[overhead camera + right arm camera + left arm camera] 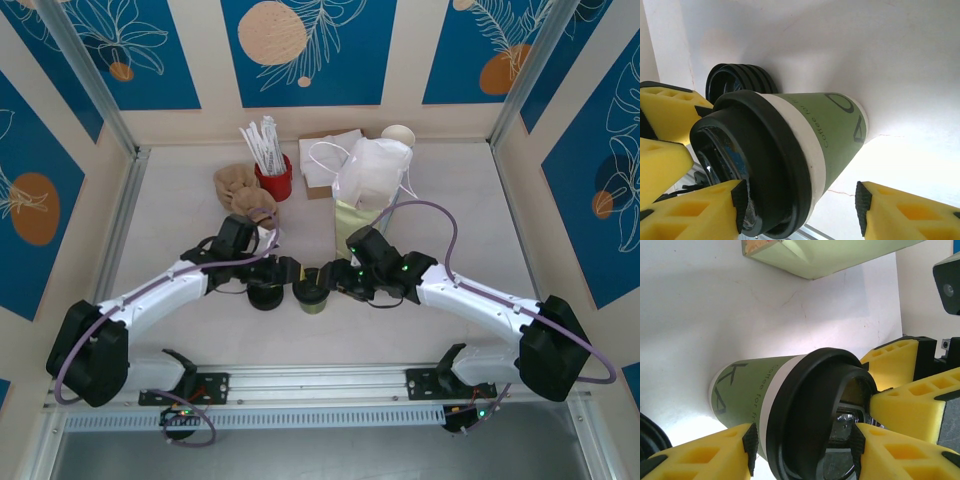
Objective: Pack the takeout coffee
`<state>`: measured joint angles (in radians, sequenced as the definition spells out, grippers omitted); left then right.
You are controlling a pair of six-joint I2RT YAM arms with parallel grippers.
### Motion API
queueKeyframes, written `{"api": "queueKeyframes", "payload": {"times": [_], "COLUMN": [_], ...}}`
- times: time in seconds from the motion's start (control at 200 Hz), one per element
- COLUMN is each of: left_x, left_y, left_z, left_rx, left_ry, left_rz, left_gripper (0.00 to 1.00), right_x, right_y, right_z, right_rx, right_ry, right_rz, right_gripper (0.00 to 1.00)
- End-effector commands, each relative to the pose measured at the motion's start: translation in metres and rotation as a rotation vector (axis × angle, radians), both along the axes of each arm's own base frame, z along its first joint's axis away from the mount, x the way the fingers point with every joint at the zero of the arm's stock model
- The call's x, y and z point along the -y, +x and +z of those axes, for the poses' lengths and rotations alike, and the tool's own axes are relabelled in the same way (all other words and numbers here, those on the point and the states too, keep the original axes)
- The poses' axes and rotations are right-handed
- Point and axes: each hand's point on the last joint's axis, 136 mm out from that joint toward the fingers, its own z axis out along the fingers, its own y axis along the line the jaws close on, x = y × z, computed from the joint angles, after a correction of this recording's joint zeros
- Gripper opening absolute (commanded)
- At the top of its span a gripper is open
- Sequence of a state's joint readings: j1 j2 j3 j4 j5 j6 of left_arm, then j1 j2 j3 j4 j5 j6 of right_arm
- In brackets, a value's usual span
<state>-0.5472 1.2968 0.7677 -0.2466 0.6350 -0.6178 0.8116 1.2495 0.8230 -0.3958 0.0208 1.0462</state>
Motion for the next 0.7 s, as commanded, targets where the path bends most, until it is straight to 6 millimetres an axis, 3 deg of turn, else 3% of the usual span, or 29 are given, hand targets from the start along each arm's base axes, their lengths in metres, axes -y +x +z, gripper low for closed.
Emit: {"api": "queueKeyframes", "payload": {"times": [0.0,0.695], "left_x": [0.008,0.01], "left_y": [0.004,0.005], "left_z": [0.012,-0.006], "left_rx": [0.047,0.034], "left_ry": [-0.016,0.057], "left_rz": [-0.033,-0.056], "left_gripper": [0.53,0.51], "right_x": [0.003,0.012], "right_y": [0.002,0.002], "right_z": [0.004,-0.002], "right_rx": [0.015,0.001], "right_ry": [-0.022,-0.06], "right_rz": [-0.008,-0.023], "right_gripper": [0.59,0.55]}}
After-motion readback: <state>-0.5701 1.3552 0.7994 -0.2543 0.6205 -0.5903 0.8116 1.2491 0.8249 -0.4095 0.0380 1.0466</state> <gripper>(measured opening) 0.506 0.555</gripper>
